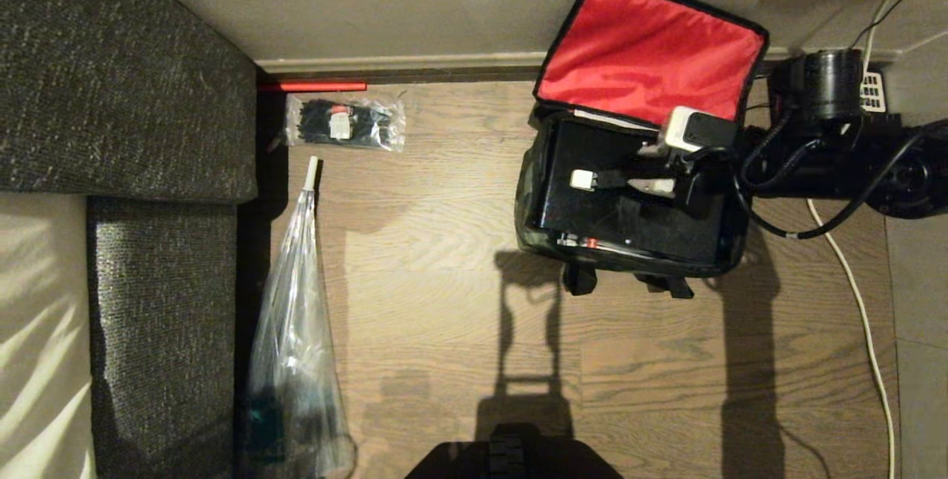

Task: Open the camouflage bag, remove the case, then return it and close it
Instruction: Place the black box back

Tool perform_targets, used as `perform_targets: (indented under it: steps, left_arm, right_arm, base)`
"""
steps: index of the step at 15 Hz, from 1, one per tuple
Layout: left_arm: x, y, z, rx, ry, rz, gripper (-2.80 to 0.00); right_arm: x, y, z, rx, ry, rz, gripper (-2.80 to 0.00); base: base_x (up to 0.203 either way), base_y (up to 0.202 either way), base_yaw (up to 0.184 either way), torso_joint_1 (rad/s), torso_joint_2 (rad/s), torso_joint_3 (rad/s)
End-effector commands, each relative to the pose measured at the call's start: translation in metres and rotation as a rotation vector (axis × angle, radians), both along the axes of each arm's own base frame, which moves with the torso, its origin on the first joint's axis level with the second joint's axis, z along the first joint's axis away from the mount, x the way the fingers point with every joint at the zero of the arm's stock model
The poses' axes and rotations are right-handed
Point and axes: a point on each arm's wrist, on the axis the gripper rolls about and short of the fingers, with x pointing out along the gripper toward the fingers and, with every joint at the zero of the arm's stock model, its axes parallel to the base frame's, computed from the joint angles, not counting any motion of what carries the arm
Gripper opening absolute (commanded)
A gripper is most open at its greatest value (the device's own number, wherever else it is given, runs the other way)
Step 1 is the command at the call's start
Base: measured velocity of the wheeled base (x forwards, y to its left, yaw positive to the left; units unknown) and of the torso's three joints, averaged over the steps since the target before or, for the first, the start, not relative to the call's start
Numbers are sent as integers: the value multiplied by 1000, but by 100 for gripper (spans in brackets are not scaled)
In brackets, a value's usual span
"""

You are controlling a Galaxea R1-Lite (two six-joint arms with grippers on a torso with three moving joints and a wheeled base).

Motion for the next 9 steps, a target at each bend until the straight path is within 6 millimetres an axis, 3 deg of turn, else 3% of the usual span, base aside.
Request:
perform_targets:
  steps: [1,3,7,8,9]
  left_arm:
    - [0,0,0,0,-1,0,-280]
    - [0,0,0,0,-1,0,-280]
    - [0,0,0,0,0,1,-280]
    - [0,0,0,0,0,0,-280]
    - [0,0,0,0,0,1,-280]
  right_arm:
    - [-10,-3,-4,-23,54,-2,0]
    - [-26,-5,-1,-32,97,0,0]
    - [-83,-16,7,0,165,-17,0]
    - [-96,-19,11,38,179,-40,-280]
    - [-108,-22,17,84,186,-80,-280]
  base:
    - [0,0,0,0,0,0]
    - [0,0,0,0,0,0]
    - [0,0,0,0,0,0]
    - [0,0,0,0,0,0]
    - [0,0,0,0,0,0]
